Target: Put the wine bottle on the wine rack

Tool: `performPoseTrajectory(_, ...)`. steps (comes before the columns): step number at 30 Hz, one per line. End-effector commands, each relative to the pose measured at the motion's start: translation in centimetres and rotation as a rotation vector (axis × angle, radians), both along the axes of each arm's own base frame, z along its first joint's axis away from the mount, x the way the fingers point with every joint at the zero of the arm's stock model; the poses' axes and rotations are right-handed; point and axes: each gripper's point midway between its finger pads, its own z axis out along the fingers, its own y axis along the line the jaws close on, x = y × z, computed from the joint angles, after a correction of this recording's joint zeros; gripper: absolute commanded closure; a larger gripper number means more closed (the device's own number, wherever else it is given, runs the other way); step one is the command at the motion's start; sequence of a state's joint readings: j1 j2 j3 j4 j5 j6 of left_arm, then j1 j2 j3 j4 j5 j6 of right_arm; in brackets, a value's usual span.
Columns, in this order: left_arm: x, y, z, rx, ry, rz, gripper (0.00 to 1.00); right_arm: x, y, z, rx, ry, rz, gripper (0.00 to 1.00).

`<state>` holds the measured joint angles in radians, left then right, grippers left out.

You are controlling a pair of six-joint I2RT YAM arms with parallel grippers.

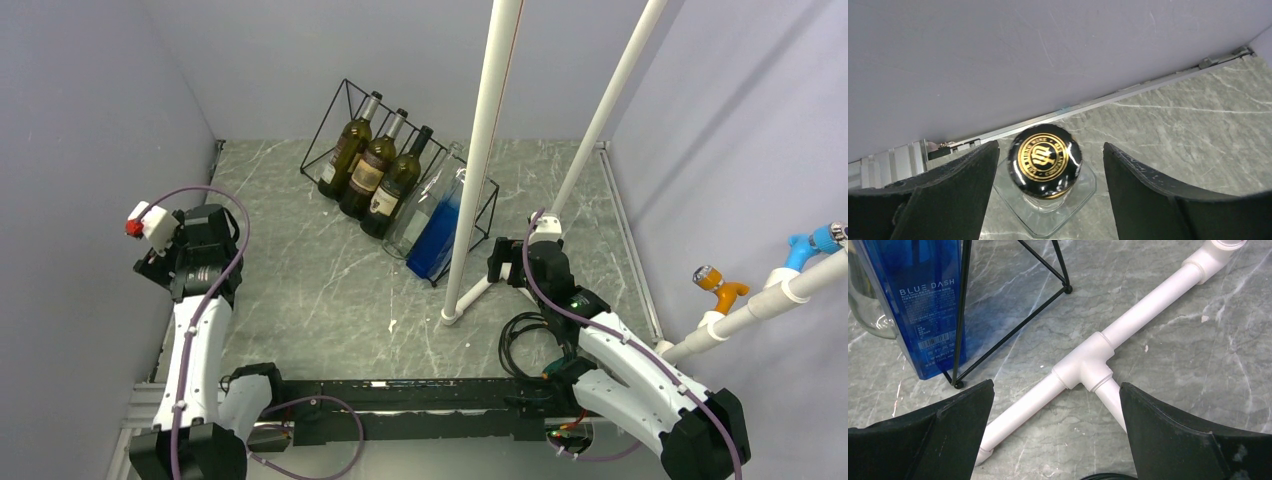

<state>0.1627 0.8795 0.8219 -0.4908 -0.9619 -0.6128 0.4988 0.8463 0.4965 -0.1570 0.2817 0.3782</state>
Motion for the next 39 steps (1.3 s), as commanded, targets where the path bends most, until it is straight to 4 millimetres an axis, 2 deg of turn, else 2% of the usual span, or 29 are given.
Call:
performPoseTrajectory(1,0.7,0.3,0.7,0.011,-0.021,-0.002,0.23,0.5,0.1,1.1,0.027,-0.040,-0.011,0.00)
performPoseTrajectory(7,0.8,0.3,0.0,0.031,-0.013,-0.026,0.46,0.5,0.2,1.0,0.027,-0.037,-0.012,0.00)
performPoseTrajectory(13,0.9,0.1,0.7,0.032,-0.007,-0.050,0.73,0.6,0.2,1.3,0.025,-0.040,-0.008,0.00)
performPoseTrajectory(23,1.2,-0.7,2.3,0.013,-0.027,-0.121,0.93,0.6,0.1,1.2,0.022,-0.038,-0.010,0.00)
performPoseTrajectory(28,1.6,-1.4,3.7,0.007,-0.050,-0.179,1.00,0.6,0.2,1.1,0.025,-0.033,-0.008,0.00)
performPoseTrajectory(34,2.6,-2.4,5.8,-0.001,-0.068,-0.272,1.00,0.6,0.3,0.8,0.026,-0.025,-0.007,0.00)
performPoseTrajectory(39,4.2,-4.1,7.1,-0.022,-0.089,-0.408,1.00,0.6,0.4,0.6,0.030,-0.018,-0.007,0.00)
